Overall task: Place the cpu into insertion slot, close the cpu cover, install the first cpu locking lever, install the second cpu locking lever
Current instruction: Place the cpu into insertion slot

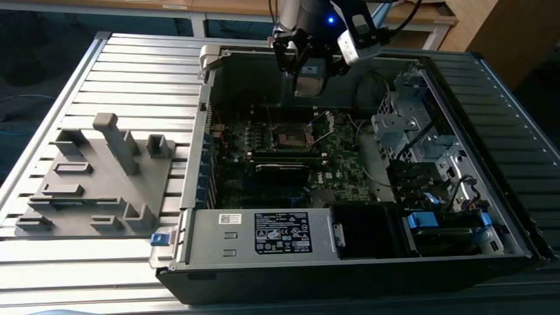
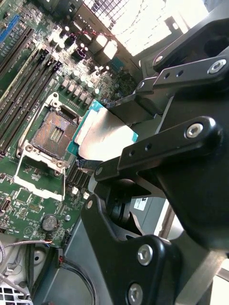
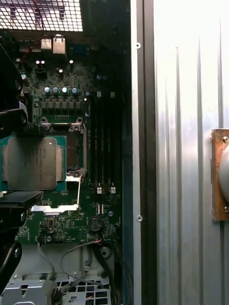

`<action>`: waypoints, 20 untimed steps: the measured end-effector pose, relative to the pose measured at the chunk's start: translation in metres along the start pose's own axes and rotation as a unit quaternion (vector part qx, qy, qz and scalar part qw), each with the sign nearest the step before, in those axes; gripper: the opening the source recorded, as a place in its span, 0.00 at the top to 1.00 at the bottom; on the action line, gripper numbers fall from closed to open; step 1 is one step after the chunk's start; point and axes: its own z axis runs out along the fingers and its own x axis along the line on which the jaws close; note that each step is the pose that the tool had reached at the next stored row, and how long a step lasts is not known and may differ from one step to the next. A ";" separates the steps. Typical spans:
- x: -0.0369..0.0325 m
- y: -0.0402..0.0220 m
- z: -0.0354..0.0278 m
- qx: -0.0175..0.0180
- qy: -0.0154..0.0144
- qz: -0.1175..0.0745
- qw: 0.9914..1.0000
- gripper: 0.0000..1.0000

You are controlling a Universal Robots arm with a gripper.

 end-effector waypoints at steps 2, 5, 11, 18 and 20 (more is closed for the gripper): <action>0.0000 -0.0001 0.0009 0.000 0.000 0.000 1.000 0.46; -0.0001 -0.0001 0.0016 0.000 0.000 0.000 1.000 0.46; -0.0001 -0.0003 0.0036 0.000 0.000 0.000 1.000 0.46; -0.0001 -0.0004 0.0054 0.000 0.000 0.000 1.000 0.46; -0.0001 -0.0006 0.0065 0.000 0.000 0.000 1.000 0.46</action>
